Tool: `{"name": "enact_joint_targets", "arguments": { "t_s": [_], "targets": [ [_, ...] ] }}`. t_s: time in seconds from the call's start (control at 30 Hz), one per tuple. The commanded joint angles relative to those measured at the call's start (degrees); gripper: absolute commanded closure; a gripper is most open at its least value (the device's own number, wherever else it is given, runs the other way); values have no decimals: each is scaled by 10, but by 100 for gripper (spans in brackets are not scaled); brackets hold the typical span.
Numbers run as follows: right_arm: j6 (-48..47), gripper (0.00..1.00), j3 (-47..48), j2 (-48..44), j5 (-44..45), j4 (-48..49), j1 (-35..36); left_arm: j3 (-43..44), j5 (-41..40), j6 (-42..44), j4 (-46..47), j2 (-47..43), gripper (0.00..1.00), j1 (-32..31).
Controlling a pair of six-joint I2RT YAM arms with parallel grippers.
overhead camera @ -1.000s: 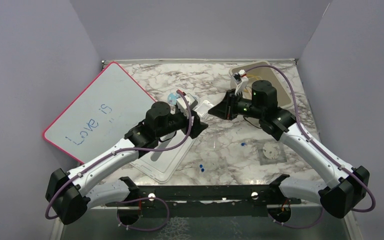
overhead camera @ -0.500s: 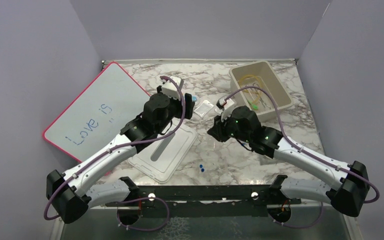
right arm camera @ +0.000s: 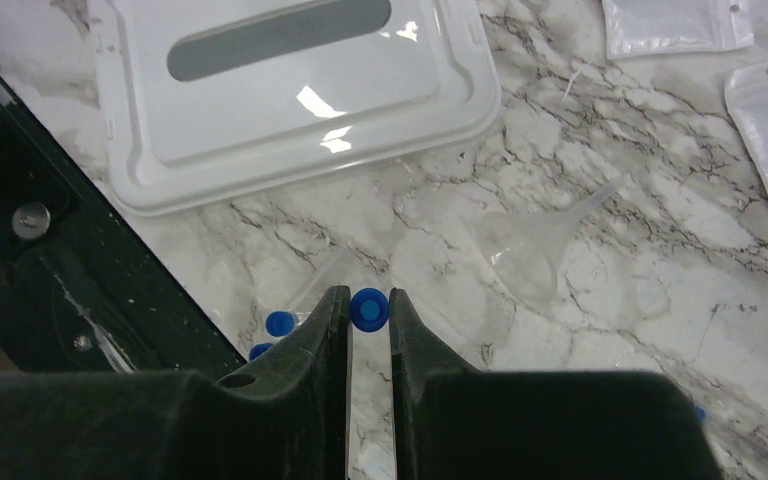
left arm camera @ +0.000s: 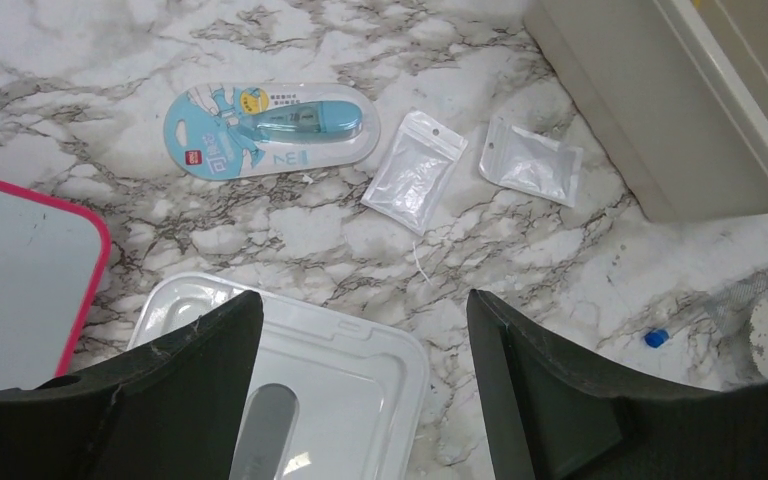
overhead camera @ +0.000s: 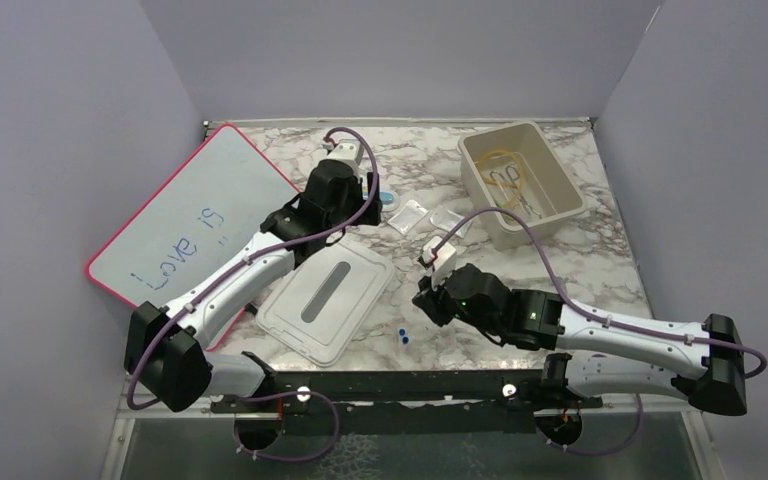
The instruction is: Organize the chemistry lab equipment
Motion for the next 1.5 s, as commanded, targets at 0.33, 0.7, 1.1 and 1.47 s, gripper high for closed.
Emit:
{"name": "enact_joint_targets", "arguments": {
  "t_s": [0.33,0.7,1.1,1.47],
  "targets": [
    [5,87,-75,35,0,133,8,-19,67,13,-17,-33,23,47],
    [-38,87,-116,-26,-48,123,12,-57,49,27,-7,-37,22,48],
    [0,87,-135,-66,-24,89,73,-39,35,28,-11,-23,22,48],
    [-25,87,-152,-7,30,141,94,-40,34,30,-11,-20,22,48]
  ]
}}
